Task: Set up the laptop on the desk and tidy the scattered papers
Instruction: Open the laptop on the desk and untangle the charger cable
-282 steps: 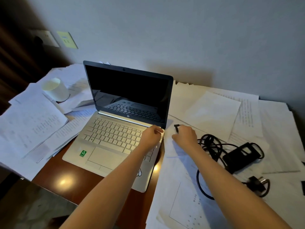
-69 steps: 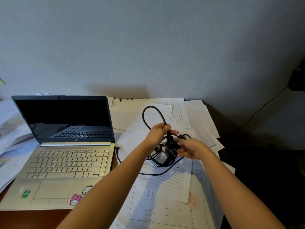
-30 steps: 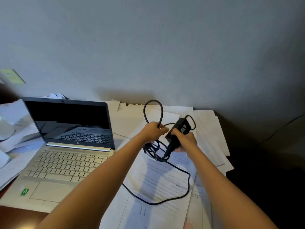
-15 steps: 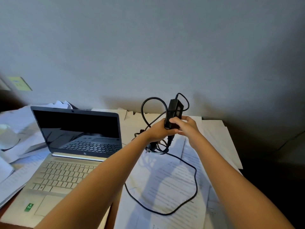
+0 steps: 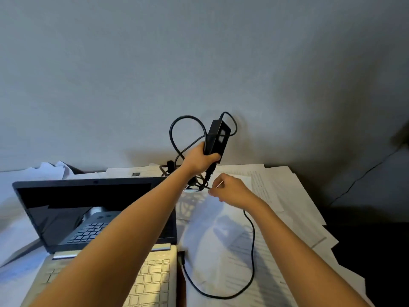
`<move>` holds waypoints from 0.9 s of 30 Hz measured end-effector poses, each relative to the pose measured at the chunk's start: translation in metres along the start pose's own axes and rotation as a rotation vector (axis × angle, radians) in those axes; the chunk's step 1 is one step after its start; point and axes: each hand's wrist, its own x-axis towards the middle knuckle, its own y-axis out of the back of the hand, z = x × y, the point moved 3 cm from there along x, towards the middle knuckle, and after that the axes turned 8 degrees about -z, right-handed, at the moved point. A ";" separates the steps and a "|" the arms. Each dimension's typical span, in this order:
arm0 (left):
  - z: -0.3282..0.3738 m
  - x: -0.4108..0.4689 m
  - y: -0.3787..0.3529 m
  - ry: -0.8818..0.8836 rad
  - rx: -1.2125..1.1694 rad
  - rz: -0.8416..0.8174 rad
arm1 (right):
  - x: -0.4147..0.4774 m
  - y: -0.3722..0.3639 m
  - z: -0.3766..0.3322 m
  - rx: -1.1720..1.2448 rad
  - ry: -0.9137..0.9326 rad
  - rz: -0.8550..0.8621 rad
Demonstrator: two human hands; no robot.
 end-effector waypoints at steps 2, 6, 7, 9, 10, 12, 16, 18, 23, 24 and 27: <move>0.007 0.001 0.015 -0.035 -0.003 0.000 | 0.000 -0.008 -0.015 -0.066 0.099 0.068; 0.016 0.000 0.048 -0.066 0.032 0.029 | 0.000 -0.005 -0.046 -0.018 0.257 0.229; 0.017 0.000 0.057 -0.058 0.060 0.043 | 0.001 -0.001 -0.049 0.003 0.286 0.260; 0.017 -0.003 0.076 -0.046 0.056 0.072 | 0.002 0.004 -0.053 0.030 0.332 0.268; 0.017 -0.004 0.085 -0.043 0.024 0.089 | 0.003 0.006 -0.056 0.051 0.350 0.264; 0.015 -0.007 0.100 -0.021 -0.035 0.153 | 0.004 0.009 -0.062 0.118 0.389 0.276; 0.011 -0.018 0.129 0.032 -0.159 0.281 | 0.012 0.013 -0.075 0.184 0.419 0.308; 0.006 -0.027 0.144 0.057 -0.193 0.320 | 0.019 0.013 -0.081 0.172 0.403 0.308; -0.007 -0.055 0.182 0.101 -0.200 0.391 | 0.038 0.004 -0.103 0.121 0.336 0.323; -0.010 -0.061 0.191 0.111 -0.219 0.411 | 0.040 0.001 -0.108 0.072 0.316 0.331; -0.024 -0.078 0.220 0.132 -0.309 0.457 | 0.047 -0.012 -0.128 -0.064 0.268 0.344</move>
